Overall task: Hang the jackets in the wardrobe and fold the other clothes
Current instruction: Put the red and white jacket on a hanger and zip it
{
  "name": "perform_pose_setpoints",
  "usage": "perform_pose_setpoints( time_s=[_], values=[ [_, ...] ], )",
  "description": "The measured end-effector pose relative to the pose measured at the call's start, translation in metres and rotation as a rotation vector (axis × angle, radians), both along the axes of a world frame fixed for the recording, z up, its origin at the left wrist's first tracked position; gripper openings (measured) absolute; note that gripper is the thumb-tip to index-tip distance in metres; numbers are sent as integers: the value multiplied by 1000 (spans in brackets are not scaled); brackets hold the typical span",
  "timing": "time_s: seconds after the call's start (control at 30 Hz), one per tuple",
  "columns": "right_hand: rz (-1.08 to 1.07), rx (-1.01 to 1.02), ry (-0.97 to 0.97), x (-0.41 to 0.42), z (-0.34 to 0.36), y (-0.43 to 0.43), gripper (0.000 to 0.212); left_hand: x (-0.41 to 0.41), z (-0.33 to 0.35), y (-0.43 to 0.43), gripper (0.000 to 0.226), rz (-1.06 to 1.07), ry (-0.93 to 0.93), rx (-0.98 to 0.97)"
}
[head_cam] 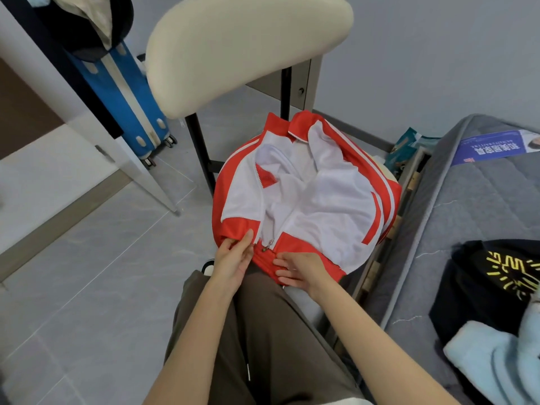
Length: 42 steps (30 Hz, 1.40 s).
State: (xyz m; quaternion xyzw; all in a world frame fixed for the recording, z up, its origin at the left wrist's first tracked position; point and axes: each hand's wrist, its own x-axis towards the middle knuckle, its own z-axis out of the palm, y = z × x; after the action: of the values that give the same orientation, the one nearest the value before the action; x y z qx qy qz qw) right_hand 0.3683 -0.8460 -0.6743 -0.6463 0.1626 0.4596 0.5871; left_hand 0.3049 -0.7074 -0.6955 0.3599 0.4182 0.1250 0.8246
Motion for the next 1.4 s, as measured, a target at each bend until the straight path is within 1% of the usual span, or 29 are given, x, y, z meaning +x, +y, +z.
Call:
perform_pose_setpoints(
  time_s=[0.1, 0.3, 0.4, 0.5, 0.57, 0.63, 0.73, 0.83, 0.9, 1.0, 1.1, 1.17, 1.27, 1.33, 1.4],
  values=[
    [-73, 30, 117, -6, -5, 13, 19, -1, 2, 3, 30, -13, -30, -57],
    [-376, 61, 287, -11, 1, 36, 33, -6, 4, 7, 37, -19, -30, -83],
    [-523, 103, 330, -11, 5, 47, 36, -8, 3, 10, 35, -34, -42, -81],
    [-660, 174, 362, -11, 6, 55, 39, -12, 2, 12, 45, -40, -56, -75],
    [-729, 209, 379, -12, 7, 58, 38, -13, 1, 13, 45, -39, -43, -62],
    [-760, 202, 388, -12, 7, 57, 38, -13, 0, 13, 41, -42, -22, -51],
    [-742, 167, 351, -12, 6, 53, 37, -14, 0, 13, 38, -49, -11, -53],
    [-769, 17, 216, -11, 1, 46, 29, -15, -1, 13, 41, -55, -7, -49],
    [-739, -6, 166, -10, -3, 41, 31, -15, -2, 13, 44, -64, -4, -40],
    [-597, -33, 117, -8, -10, 36, 33, -13, -4, 12, 38, -76, 9, -35],
    [-399, -48, 41, -4, -14, 35, 28, -10, -4, 11, 28, -73, 29, -39],
    [-326, -32, 14, -2, -14, 32, 23, -9, -4, 11, 26, -75, 39, -29],
    [-232, 38, -7, -2, -15, 21, 25, -10, -5, 10, 26, -105, 39, 2],
    [-174, 128, -31, -5, -14, 10, 26, -11, -5, 8, 24, -147, 18, 13],
    [-159, 221, -53, -8, -14, -1, 21, -11, -5, 5, 20, -175, 10, 26]
  ],
)
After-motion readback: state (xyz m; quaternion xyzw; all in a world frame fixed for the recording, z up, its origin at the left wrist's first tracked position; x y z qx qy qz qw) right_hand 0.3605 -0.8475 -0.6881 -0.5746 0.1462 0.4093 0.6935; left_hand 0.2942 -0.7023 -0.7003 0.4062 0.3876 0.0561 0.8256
